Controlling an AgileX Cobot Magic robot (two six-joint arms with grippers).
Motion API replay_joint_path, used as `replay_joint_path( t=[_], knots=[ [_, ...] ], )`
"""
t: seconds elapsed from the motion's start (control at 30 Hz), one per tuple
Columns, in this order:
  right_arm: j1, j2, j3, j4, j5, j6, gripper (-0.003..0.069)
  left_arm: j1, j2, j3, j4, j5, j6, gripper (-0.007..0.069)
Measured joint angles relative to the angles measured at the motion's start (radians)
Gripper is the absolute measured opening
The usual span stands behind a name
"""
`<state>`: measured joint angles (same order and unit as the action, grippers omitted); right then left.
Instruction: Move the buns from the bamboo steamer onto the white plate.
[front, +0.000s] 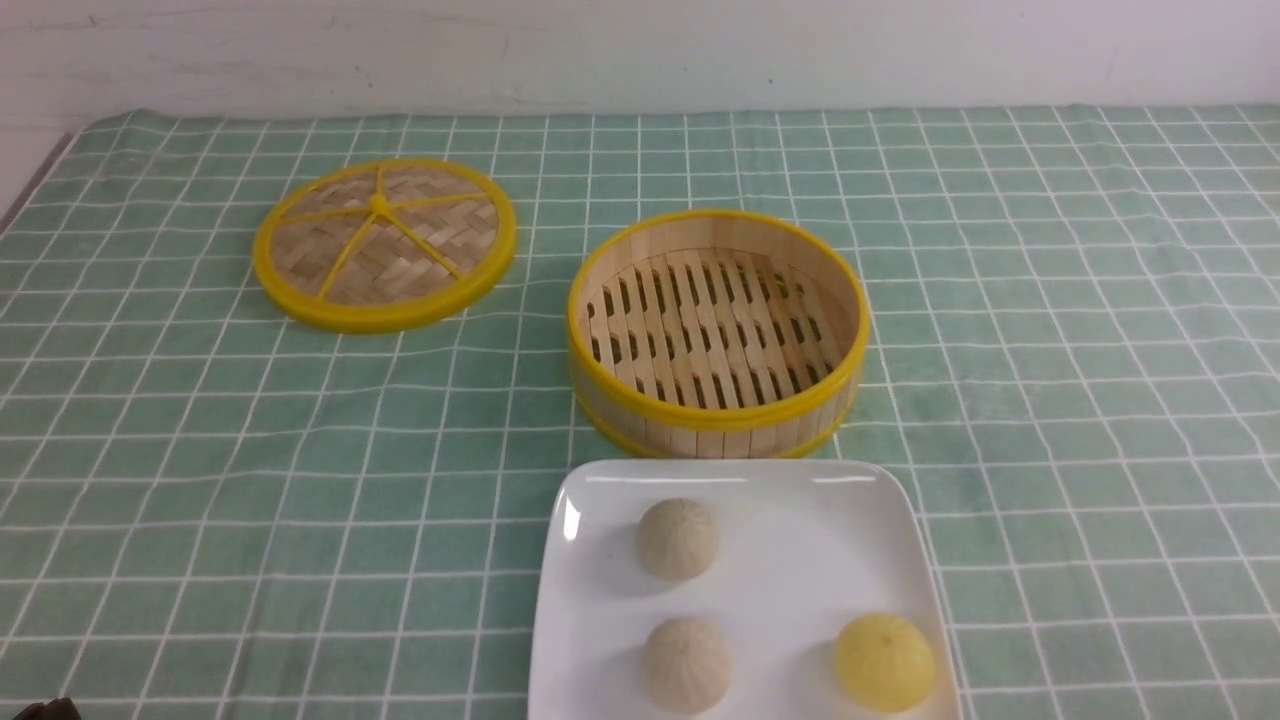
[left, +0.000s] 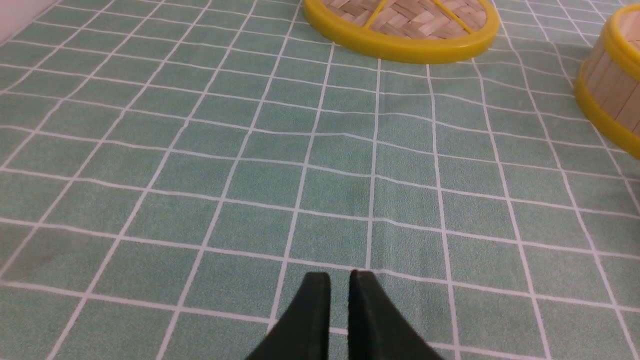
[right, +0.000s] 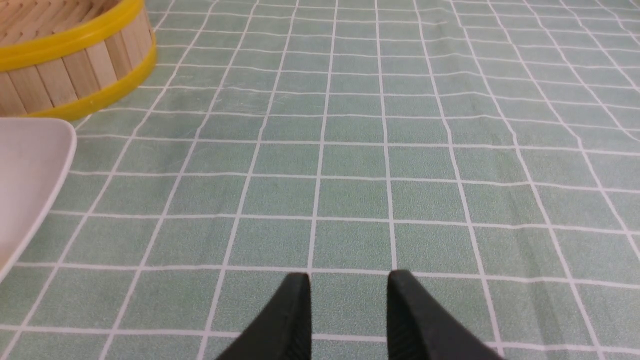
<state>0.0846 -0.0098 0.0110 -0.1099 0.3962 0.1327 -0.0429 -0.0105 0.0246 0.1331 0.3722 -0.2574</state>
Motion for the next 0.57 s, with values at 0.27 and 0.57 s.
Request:
replay_joint_path(
  t=[0.27,0.57],
  knots=[
    [0.000,0.000,0.000,0.000,0.000,0.000,0.0241,0.000,0.000,0.000,0.000,0.001,0.000,0.0093],
    [0.000,0.000,0.000,0.001,0.000,0.000,0.0241,0.000,0.000,0.000,0.000,0.001,0.000,0.0104]
  ],
)
